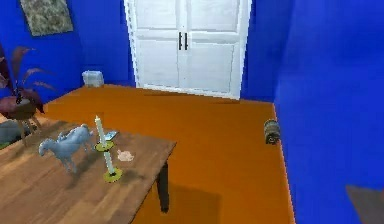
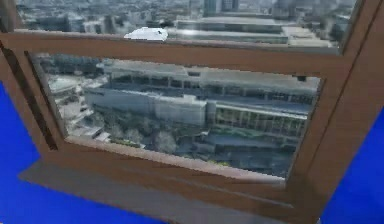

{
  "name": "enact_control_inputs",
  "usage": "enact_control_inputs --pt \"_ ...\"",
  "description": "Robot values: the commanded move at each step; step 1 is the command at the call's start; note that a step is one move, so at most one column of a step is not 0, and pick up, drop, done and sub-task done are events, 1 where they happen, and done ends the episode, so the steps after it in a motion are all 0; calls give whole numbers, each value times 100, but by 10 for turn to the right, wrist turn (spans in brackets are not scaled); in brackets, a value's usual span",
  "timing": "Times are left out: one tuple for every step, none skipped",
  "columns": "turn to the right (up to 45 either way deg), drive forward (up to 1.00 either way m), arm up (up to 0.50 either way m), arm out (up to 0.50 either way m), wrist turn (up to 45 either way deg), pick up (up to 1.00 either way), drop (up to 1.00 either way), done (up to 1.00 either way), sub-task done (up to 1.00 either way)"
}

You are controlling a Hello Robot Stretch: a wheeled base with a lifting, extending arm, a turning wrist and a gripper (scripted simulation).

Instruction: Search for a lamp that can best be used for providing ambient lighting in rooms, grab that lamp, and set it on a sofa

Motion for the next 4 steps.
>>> enact_control_inputs --pt "0 40 0 0 0 0 0 0 0" --pt "-450 0 0 0 0 0 0 0 0" --pt "-450 0 0 0 0 0 0 0 0" --pt "-390 0 0 0 0 0 0 0 0"
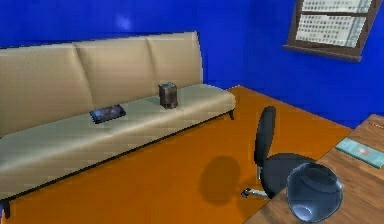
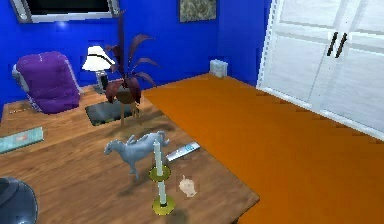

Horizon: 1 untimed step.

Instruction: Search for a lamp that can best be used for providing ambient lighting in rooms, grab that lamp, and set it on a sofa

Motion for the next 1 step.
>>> enact_control_inputs --pt "0 0 50 0 0 0 0 0 0"
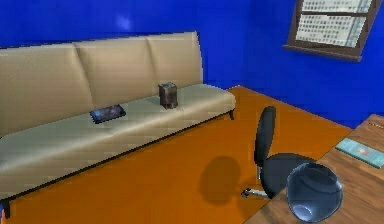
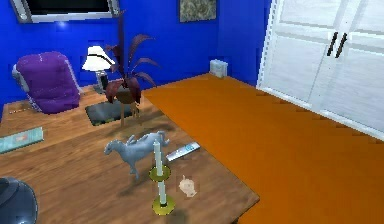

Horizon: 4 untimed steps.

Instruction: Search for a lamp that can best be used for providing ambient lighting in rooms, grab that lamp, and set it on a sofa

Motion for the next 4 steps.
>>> enact_control_inputs --pt "0 0 22 0 0 0 0 0 0" --pt "0 0 0 22 0 0 0 0 0" --pt "0 0 0 0 450 0 0 0 0" --pt "0 0 0 0 450 0 0 0 0"
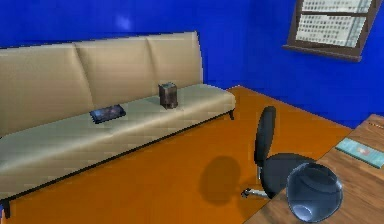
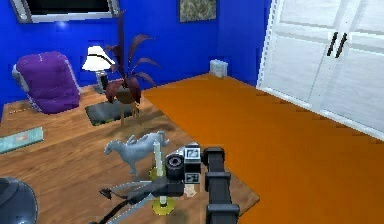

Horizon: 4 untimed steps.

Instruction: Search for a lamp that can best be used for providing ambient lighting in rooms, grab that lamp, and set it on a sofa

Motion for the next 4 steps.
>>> enact_control_inputs --pt "0 0 0 0 450 0 0 0 0" --pt "0 0 0 0 120 0 0 0 0" --pt "0 0 0 0 0 100 0 0 0" --pt "0 0 10 0 0 0 0 0 0"
